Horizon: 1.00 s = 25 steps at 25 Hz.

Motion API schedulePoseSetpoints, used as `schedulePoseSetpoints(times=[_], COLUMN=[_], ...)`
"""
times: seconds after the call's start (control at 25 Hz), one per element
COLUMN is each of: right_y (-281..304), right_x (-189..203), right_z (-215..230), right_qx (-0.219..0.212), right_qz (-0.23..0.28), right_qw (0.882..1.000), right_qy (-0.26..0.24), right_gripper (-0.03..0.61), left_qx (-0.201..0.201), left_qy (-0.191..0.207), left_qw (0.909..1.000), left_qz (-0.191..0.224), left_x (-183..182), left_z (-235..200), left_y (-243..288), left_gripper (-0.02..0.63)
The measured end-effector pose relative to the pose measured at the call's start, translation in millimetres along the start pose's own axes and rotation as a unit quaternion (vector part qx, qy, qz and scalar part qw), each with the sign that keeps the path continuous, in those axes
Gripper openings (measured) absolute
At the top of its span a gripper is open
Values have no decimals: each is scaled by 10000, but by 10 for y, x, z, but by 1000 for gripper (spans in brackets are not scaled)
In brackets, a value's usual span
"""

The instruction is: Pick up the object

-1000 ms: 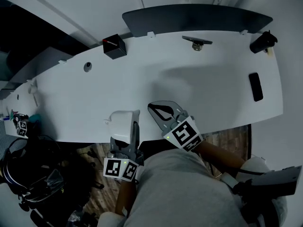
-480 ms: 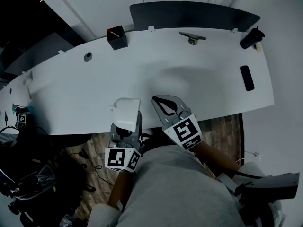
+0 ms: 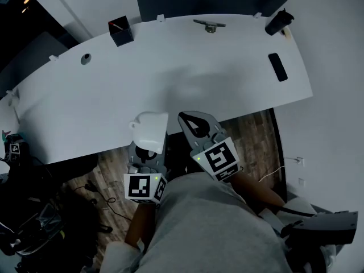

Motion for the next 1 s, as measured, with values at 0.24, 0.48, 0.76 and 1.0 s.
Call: schedulePoseSetpoints(times=[0.24, 0.48, 0.76, 1.0], right_y=[-74, -59, -79, -126], right_x=[-6, -175, -183, -148], right_z=[-17, 128, 154, 211], right_qx=[-162, -277, -287, -204], right_qz=[87, 250, 357, 284], right_qw=[9998, 9990, 9979, 9989], right_qy=[-47, -263, -466, -319], right_gripper=[2, 2, 0, 0], left_qx=[-177, -469, -470, -303], left_qy=[-1, 44, 58, 171], left_qw=[9998, 9986, 9987, 9993], left_qz=[56, 247, 213, 131], left_x=[9, -127, -151, -161], left_z=[61, 34, 106, 209], left_y=[-66, 11, 99, 128], left_gripper=[138, 138, 138, 138])
Point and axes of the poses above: the fingertips, and each gripper's own axes: y forward along the fingers, z to its right, x out of its underside, the point moved 8 cm from there along -y, backward along the fingers, and after that the axes turned 6 degrees about y, right-handed, at the moved point
